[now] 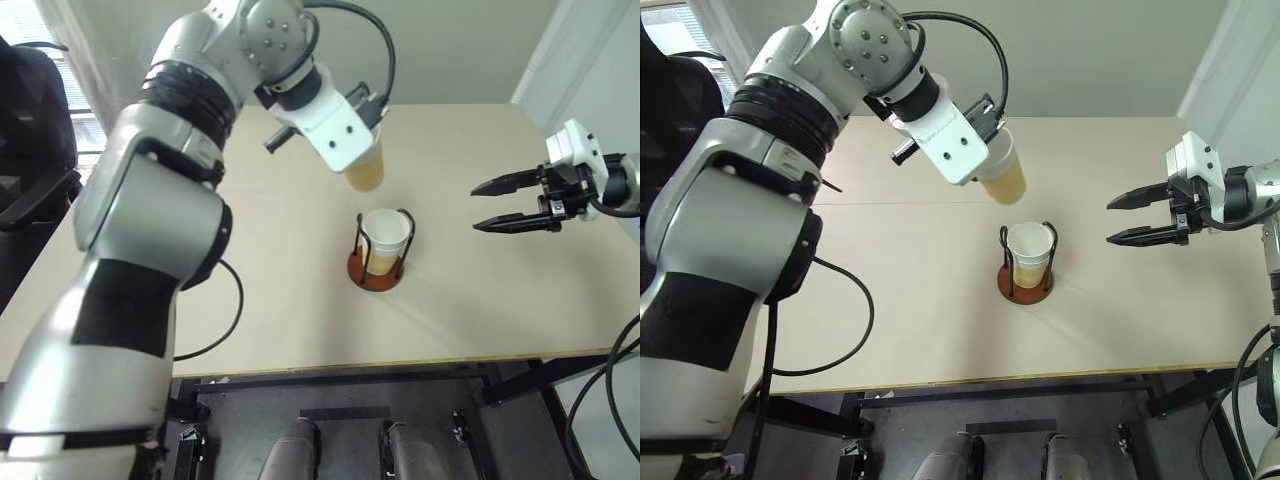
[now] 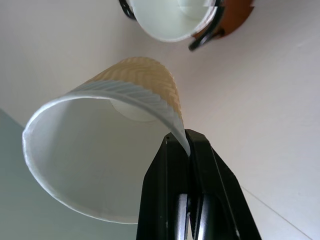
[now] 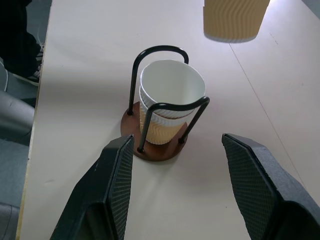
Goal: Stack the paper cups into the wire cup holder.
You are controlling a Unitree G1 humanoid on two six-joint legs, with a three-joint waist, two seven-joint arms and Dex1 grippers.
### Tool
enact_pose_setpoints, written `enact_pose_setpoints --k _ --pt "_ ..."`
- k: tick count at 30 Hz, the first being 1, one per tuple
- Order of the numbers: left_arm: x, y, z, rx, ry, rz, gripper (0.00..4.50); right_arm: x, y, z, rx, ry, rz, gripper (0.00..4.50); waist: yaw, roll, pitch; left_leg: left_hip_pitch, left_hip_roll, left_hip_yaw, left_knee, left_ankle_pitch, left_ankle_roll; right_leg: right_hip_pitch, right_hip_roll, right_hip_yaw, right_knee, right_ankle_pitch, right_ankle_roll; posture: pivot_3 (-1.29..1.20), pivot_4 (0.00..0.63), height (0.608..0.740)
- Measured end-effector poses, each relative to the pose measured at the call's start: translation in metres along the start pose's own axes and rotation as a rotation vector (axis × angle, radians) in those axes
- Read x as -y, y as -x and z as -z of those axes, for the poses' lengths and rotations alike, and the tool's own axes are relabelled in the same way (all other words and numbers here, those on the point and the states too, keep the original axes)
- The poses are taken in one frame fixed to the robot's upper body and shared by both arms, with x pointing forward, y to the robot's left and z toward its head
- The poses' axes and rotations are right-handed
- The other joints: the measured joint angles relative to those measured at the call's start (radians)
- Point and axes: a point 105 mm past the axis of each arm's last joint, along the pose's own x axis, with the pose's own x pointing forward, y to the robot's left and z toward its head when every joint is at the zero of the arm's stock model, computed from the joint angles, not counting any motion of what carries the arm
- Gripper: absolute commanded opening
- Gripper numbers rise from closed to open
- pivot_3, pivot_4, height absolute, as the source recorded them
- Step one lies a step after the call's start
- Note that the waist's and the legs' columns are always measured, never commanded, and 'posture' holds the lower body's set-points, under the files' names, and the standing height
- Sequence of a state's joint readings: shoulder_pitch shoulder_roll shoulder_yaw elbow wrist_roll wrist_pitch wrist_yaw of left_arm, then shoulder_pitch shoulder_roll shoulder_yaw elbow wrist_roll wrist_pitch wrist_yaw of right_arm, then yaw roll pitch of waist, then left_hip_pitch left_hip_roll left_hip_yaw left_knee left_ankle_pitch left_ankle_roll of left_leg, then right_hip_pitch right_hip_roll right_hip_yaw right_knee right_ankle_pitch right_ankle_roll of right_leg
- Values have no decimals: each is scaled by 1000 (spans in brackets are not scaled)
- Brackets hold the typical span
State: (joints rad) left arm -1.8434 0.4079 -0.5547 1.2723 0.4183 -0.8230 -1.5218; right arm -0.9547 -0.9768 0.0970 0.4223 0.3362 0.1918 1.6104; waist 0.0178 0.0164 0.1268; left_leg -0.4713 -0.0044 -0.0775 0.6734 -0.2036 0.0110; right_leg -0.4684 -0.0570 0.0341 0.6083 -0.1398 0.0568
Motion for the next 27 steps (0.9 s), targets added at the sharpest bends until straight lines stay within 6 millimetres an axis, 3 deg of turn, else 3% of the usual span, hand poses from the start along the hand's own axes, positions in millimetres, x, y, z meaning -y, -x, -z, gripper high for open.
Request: enact_pose_setpoints --k 16,27 --pt "-10 -6 -18 85 -26 2 22 -10 22 -8 -36 8 -8 2805 7 0 0 0 0 1 4 -1 1 2 -1 1 1 0 2 0 150 740" --pt "-11 -14 -26 109 -53 27 22 -15 29 4 -53 -6 -1 2805 7 0 0 1 0 2 9 -3 4 4 -1 2 1 1 5 0 150 740"
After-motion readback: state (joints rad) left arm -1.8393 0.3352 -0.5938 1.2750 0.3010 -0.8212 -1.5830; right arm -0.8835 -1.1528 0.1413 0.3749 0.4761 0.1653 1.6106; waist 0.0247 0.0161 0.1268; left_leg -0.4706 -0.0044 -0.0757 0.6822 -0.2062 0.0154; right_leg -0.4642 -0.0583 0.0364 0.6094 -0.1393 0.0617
